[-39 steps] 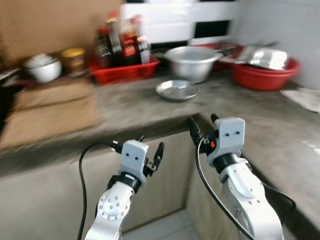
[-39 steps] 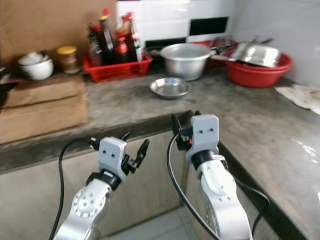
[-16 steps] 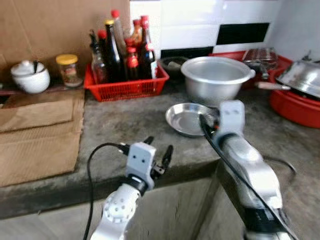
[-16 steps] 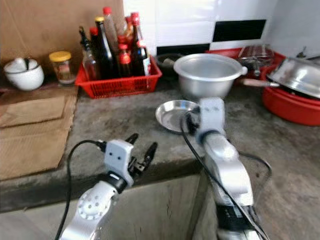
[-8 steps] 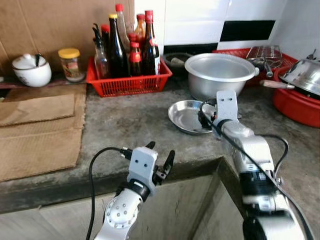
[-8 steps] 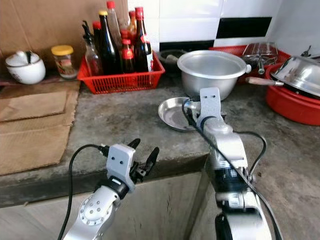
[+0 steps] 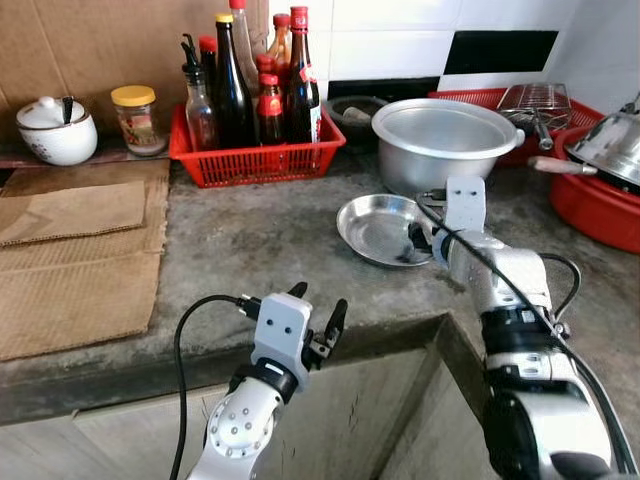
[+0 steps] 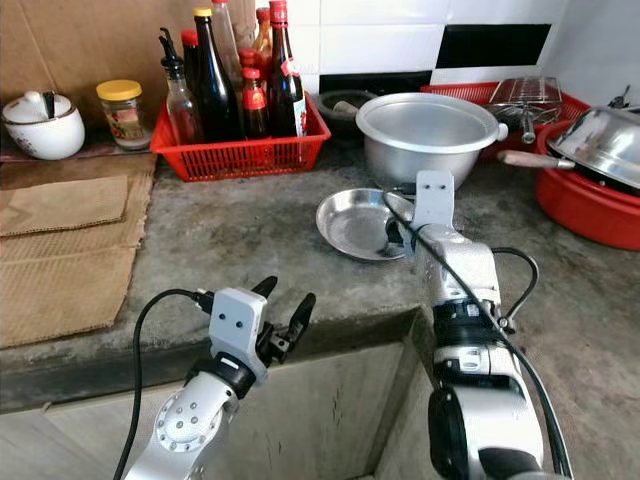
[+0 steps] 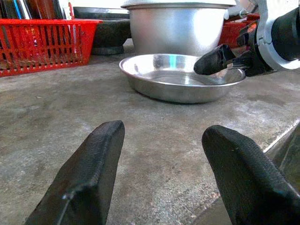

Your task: Kitchen organization

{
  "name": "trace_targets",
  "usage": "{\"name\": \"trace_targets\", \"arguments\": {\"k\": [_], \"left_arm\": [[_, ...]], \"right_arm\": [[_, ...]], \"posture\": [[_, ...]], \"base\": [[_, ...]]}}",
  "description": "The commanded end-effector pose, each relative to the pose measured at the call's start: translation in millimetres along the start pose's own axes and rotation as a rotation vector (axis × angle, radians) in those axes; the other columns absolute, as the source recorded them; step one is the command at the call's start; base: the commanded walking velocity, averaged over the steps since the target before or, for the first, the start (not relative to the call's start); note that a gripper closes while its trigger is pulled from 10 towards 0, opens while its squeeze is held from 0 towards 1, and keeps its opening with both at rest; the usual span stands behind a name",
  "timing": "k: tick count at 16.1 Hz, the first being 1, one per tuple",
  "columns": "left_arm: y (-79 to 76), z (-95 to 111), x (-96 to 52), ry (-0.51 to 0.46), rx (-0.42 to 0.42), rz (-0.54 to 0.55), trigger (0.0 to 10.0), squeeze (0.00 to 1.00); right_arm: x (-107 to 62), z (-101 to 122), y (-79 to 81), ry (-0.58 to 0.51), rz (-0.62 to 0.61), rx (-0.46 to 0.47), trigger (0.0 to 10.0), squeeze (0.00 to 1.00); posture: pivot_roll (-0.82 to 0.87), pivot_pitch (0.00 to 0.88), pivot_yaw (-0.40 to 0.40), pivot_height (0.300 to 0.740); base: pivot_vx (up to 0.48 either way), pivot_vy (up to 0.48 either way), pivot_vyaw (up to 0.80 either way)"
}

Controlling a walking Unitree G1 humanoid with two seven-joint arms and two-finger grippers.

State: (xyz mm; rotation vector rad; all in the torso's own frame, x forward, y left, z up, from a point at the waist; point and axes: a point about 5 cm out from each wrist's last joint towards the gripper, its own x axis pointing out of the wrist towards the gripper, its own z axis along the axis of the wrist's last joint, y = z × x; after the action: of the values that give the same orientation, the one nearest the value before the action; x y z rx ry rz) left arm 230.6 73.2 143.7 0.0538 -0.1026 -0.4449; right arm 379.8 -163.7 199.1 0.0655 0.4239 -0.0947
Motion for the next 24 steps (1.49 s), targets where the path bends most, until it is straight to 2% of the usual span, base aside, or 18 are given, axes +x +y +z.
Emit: {"name": "trace_targets", "arguments": {"k": [1,5,6,7,9,13,16,20,21,23,24], "left_arm": [[-1.8,3,0.3,-0.006,-0.003,0.000,10.0,0.00],[-1.6,3,0.9,-0.002,0.001,0.000,10.0,0.00],[-1.5,3,1.0,-0.002,0.000,0.002,10.0,0.00],[-1.5,3,1.2,-0.004,0.000,0.003,10.0,0.00],[-1.8,7,1.0,-0.085,0.021,0.009,10.0,0.00],[-1.0,5,0.3,-0.026,0.010,0.011,10.0,0.00],[-0.6,3,3.1,-0.018,0.008,0.013,10.0,0.00],[-0.1,3,4.4,-0.015,0.010,0.012,10.0,0.00],[0.7,3,4.4,-0.018,0.011,0.013,10.0,0.00],[0.5,3,5.1,-0.024,0.012,0.006,10.0,0.00],[0.5,3,5.3,-0.025,0.012,0.004,10.0,0.00]], "right_arm": [[0.4,2,-1.9,0.031,-0.007,0.011,10.0,0.00],[-0.5,-1,5.4,0.077,0.048,-0.030,10.0,0.00],[-0.6,-2,6.1,0.081,0.051,-0.028,4.6,0.00],[-1.1,-4,8.3,0.094,0.064,-0.016,0.0,0.00],[-0.3,-5,9.7,0.087,0.067,0.019,0.0,0.00],[-3.2,-9,8.5,0.118,0.039,0.069,0.0,0.00],[-3.0,-10,8.0,0.135,0.034,0.125,0.0,0.00],[-7.1,-4,13.8,0.074,0.119,0.373,0.0,0.00],[-11.0,-1,15.3,0.018,0.146,0.445,0.0,0.00],[-19.9,6,16.7,-0.094,0.184,0.511,0.0,0.00],[-22.6,6,17.3,-0.112,0.190,0.526,0.0,0.00]], "posture": [[0.13,0.050,-0.090,0.740],[0.12,0.051,-0.087,0.740],[0.12,0.051,-0.088,0.740],[0.12,0.051,-0.088,0.740],[0.12,0.050,-0.088,0.740],[0.13,0.043,-0.096,0.740],[0.13,0.032,-0.098,0.740],[0.13,0.019,-0.093,0.740],[0.13,0.014,-0.091,0.740],[0.13,0.008,-0.084,0.740],[0.12,0.006,-0.083,0.740]], "base": [[0.000,0.000,0.00],[0.000,0.000,0.00],[0.000,0.000,0.00],[0.000,0.000,0.00],[0.000,0.000,0.00],[0.000,0.000,0.00],[0.000,0.000,0.00],[0.000,0.000,0.00],[0.000,0.000,0.00],[0.000,0.000,0.00],[0.000,0.000,0.00]]}}
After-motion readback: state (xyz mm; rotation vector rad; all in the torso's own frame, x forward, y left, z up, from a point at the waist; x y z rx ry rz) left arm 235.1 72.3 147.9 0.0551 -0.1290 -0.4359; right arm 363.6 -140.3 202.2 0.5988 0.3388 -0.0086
